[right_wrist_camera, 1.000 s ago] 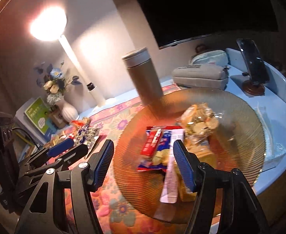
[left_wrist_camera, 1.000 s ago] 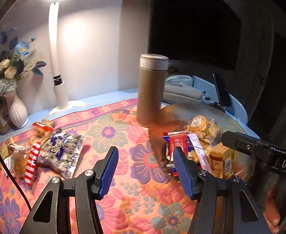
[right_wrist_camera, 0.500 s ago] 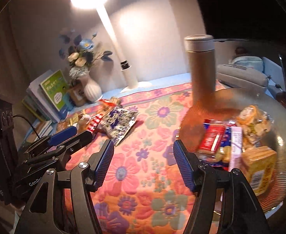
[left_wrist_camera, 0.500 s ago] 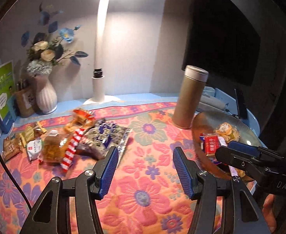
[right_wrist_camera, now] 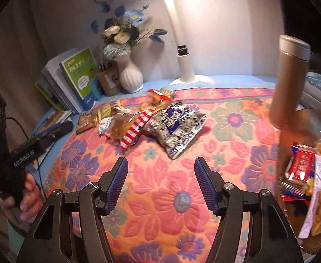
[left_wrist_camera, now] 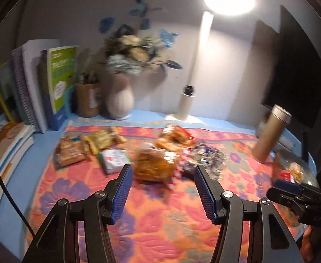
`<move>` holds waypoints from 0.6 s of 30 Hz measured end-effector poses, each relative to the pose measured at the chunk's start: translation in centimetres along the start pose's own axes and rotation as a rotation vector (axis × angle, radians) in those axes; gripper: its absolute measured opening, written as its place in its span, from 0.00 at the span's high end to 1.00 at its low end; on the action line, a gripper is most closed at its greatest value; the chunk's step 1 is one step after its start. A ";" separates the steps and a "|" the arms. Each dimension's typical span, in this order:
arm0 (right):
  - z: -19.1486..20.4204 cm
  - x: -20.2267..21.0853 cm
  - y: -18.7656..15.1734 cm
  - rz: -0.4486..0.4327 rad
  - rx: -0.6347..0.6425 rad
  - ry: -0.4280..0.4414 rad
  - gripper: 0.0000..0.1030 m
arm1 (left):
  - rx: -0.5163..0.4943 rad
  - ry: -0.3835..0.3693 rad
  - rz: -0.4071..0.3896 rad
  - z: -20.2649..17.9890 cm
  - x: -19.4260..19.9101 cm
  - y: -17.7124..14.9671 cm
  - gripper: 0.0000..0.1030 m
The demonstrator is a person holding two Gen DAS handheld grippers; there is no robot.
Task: Organize snacks
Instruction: 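Move both tools back over the snack pile, then grasp the purple cracker bag with the right tool while the left grasps the biscuit bag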
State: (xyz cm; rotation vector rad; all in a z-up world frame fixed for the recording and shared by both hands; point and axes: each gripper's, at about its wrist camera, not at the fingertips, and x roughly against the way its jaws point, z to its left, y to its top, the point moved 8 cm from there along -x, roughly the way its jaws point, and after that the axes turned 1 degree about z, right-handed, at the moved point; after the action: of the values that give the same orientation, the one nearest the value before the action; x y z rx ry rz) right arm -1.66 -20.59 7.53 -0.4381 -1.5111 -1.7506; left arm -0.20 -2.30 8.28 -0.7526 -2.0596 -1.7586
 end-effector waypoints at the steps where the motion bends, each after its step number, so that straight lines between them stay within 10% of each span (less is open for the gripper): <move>1: 0.3 -0.6 0.0 0.010 0.000 0.008 0.39 | 0.015 0.015 -0.004 1.2 0.0 0.2 0.45; 18: -4.8 -10.7 2.4 0.142 -0.231 0.030 0.25 | 0.215 0.115 0.116 15.4 -7.8 1.6 0.45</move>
State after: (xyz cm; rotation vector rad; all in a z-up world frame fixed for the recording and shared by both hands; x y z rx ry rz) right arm 8.04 -21.71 0.61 -0.6181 -1.2301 -1.8171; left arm 8.36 11.51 2.33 -0.6754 -2.0429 -1.4551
